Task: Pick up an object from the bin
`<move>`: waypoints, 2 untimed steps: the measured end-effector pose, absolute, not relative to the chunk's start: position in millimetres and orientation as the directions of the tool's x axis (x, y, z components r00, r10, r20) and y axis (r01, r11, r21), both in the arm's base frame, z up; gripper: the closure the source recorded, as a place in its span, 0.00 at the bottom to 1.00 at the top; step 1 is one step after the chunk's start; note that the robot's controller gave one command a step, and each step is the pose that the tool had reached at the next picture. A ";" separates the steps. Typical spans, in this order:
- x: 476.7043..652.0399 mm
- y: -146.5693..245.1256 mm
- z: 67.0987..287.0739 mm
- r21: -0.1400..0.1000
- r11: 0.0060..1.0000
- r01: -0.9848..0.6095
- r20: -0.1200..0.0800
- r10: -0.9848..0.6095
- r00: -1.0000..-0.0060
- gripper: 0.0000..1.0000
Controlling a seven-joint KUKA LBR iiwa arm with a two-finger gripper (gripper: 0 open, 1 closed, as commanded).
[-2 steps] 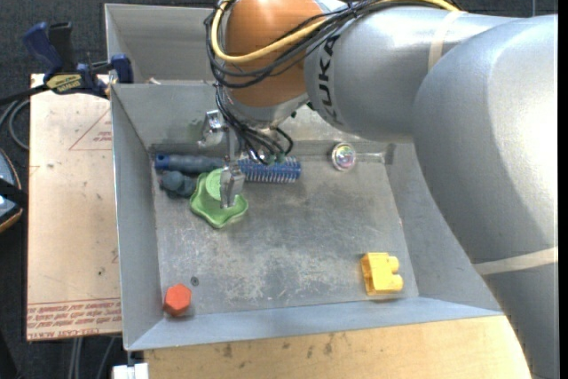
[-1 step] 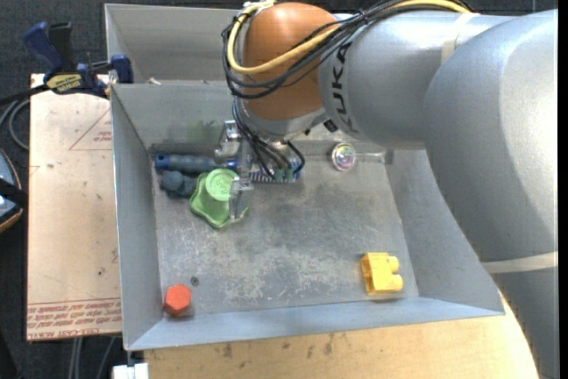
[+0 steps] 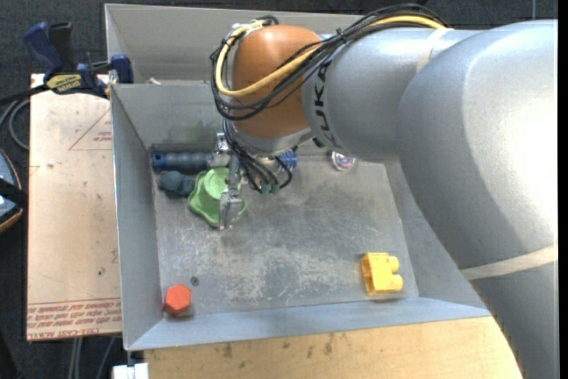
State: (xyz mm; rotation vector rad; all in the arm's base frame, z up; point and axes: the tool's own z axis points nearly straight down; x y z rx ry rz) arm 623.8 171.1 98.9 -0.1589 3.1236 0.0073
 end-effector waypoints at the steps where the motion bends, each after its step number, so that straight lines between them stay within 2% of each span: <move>1: 625.7 171.2 92.8 0.009 1.000 -0.024 -0.017 -0.023 -1.000 0.00; 2: 626.9 170.3 93.6 0.009 1.000 -0.020 -0.019 -0.020 -1.000 1.00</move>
Offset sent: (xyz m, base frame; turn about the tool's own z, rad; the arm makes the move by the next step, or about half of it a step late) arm 0.0002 -0.0082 -0.0289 0.1098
